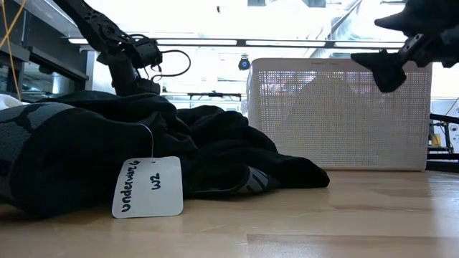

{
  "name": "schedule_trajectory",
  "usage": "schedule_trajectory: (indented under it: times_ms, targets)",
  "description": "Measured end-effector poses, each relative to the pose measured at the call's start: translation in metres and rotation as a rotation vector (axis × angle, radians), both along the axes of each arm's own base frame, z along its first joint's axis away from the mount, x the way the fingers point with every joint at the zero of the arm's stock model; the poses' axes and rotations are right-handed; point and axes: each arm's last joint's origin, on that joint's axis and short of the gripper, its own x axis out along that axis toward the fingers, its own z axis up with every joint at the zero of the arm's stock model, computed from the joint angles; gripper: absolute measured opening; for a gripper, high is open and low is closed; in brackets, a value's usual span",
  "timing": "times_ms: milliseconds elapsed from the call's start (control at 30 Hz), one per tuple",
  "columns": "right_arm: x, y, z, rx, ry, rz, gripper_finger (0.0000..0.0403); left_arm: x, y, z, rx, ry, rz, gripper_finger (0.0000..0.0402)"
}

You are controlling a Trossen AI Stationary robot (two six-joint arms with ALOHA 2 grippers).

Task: Pick & Place Cloths
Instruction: Put the dark blue sock into the left transparent bin

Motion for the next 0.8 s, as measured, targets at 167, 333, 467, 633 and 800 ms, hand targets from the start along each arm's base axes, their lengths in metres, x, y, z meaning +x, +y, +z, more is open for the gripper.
schedule_trajectory:
  times_ms: [167,333,467,633,800]
  targets:
    - [-0.005,-0.006,-0.003,-0.022,0.024,0.012,0.0318,0.000,0.000,0.000,-0.001,0.001,0.000,0.0004]
    - [-0.008,-0.012,-0.005,-0.055,0.046,-0.032,0.0318,0.000,0.000,0.000,-0.001,0.001,-0.001,0.0004]
    - [-0.009,-0.015,-0.008,-0.068,0.013,-0.027,0.0318,0.000,0.000,0.000,-0.003,-0.007,0.000,0.0004]
    - [-0.009,-0.014,-0.012,-0.073,-0.012,0.018,0.0318,0.000,0.000,0.000,-0.006,-0.017,0.007,0.0004]
    - [-0.009,-0.014,-0.015,-0.104,0.016,0.017,0.0318,0.000,0.000,0.000,-0.008,-0.017,0.007,0.0004]
